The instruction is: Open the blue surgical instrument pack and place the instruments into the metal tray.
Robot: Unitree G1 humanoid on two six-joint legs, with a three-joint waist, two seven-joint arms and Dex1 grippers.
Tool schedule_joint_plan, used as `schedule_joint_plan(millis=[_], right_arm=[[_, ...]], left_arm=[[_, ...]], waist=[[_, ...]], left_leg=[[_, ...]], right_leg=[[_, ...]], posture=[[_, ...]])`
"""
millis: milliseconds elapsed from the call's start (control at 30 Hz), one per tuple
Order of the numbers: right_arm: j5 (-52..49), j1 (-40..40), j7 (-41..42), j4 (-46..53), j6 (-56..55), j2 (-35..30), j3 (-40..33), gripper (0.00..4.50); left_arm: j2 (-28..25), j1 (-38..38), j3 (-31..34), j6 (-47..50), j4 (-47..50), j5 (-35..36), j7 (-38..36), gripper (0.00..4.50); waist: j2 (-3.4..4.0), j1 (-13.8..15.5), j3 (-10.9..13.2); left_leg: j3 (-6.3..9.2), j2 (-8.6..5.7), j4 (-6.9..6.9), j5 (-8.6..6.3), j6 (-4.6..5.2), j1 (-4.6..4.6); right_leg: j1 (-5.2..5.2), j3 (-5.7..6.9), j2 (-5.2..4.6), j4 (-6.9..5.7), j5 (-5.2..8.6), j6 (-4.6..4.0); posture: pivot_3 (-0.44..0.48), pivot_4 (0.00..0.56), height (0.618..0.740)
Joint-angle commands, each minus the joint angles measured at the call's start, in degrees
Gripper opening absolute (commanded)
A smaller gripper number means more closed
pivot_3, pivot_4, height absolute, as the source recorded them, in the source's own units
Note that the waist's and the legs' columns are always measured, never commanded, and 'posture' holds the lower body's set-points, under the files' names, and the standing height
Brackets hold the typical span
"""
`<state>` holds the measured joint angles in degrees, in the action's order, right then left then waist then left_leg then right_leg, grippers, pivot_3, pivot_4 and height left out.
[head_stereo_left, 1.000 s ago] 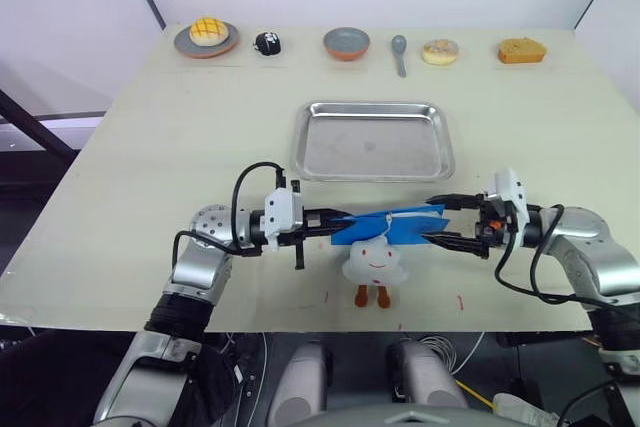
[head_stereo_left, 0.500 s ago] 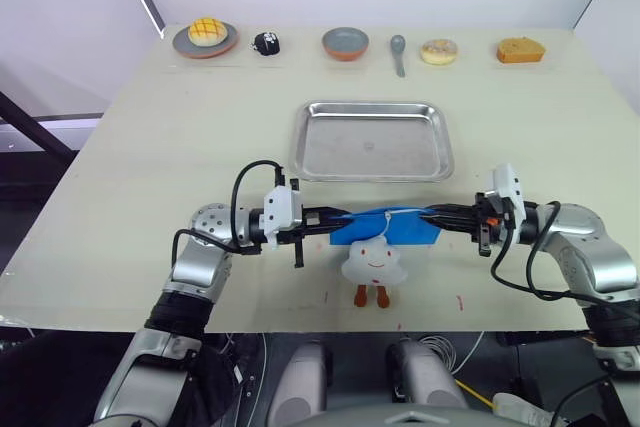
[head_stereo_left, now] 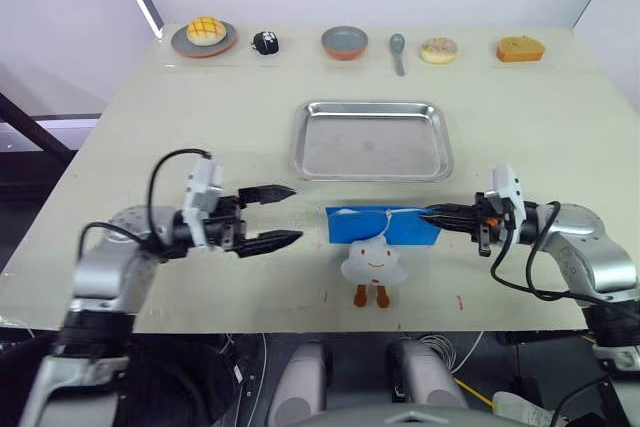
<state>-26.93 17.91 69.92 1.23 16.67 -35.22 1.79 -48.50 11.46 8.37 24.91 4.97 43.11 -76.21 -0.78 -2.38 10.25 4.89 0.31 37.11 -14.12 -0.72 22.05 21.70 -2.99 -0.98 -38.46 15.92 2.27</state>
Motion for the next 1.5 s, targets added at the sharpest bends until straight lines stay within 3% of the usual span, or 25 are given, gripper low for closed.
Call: schedule_joint_plan(millis=[33,300,600,633,667,800,1267,1333,1467,1500], right_arm=[[-0.25,0.64,0.34,0.23,-1.12,-0.87,-1.54,0.00],[0.12,1.52,0.57,-1.54,-1.94,-1.48,-1.81,0.00],[0.59,1.70,0.17,-1.46,-2.28,-1.54,-1.47,0.00],[0.60,1.68,0.13,-1.30,-2.19,-1.58,-1.45,0.00],[0.56,1.61,0.06,-1.08,-2.06,-1.61,-1.47,0.00],[0.24,1.32,-0.26,-0.36,-1.53,-1.78,-1.54,0.00],[-0.50,0.23,-1.58,2.21,0.34,-1.75,-1.35,0.00],[-0.50,0.19,-1.67,2.33,0.42,-1.80,-1.32,0.00],[-0.57,0.05,-1.90,2.61,0.54,-1.81,-1.27,0.00],[-0.57,0.00,-1.93,2.66,0.56,-1.81,-1.27,0.00]], left_arm=[[-2.46,-1.89,3.72,4.78,6.59,4.45,-0.23,4.47],[-0.39,-3.39,1.55,5.62,12.72,1.65,4.72,4.47],[4.18,-2.15,-11.64,4.82,15.28,-6.73,7.70,4.47],[5.13,-1.50,-13.33,4.88,14.55,-7.43,7.65,4.10],[5.86,-1.02,-14.44,4.96,14.02,-7.88,7.65,3.99],[8.66,0.82,-18.03,1.45,10.73,-12.92,8.25,2.48],[15.58,4.59,-26.93,-9.49,-0.19,-26.38,7.82,2.48],[16.17,5.00,-27.61,-9.26,-0.54,-26.83,7.63,1.89],[16.37,5.30,-28.00,-9.55,-0.28,-27.13,6.90,0.16],[16.34,5.34,-27.97,-9.93,-0.31,-27.27,6.79,0.03]], waist=[[0.04,0.16,0.02],[0.06,0.34,0.04],[0.05,0.36,0.05],[0.05,0.35,0.05],[0.08,0.36,0.06],[0.08,0.39,0.06],[0.08,0.40,0.05],[0.08,0.41,0.05],[0.09,0.40,0.04],[0.09,0.40,0.04]], left_leg=[[-0.01,0.00,0.00,0.00,0.00,0.00],[-0.02,-0.01,0.00,0.00,0.00,0.00],[-0.05,-0.01,-0.05,0.00,0.00,0.06],[-0.05,-0.01,-0.05,0.00,0.00,0.06],[-0.04,-0.01,-0.05,0.00,0.00,0.07],[-0.10,-0.05,-0.05,0.00,0.00,0.05],[-0.10,-0.05,-0.04,0.00,0.00,0.07],[-0.09,-0.05,-0.04,0.00,0.00,0.07],[-0.10,-0.05,-0.04,0.00,0.00,0.08],[-0.10,-0.05,-0.04,0.00,0.00,0.07]], right_leg=[[0.00,-0.01,-0.02,0.01,0.00,0.00],[-0.01,-0.01,-0.03,0.06,-0.01,-0.01],[-0.01,-0.02,-0.02,0.20,-0.02,-0.01],[-0.01,-0.01,-0.01,0.20,-0.02,-0.01],[-0.01,0.01,0.00,0.20,-0.02,-0.02],[-0.02,-0.01,-0.01,0.20,-0.03,-0.01],[-0.03,0.01,0.00,0.23,-0.03,-0.01],[-0.03,0.01,0.00,0.23,-0.03,-0.01],[-0.04,0.03,0.00,0.23,-0.03,0.00],[-0.04,0.03,0.00,0.22,-0.03,0.00]], posture=[[0.000,0.150,0.740],[0.000,0.150,0.740],[0.000,0.150,0.740],[0.000,0.150,0.740],[0.000,0.150,0.740],[0.000,0.150,0.740],[0.000,0.150,0.740],[0.000,0.150,0.740],[0.000,0.150,0.740],[0.000,0.150,0.740]])
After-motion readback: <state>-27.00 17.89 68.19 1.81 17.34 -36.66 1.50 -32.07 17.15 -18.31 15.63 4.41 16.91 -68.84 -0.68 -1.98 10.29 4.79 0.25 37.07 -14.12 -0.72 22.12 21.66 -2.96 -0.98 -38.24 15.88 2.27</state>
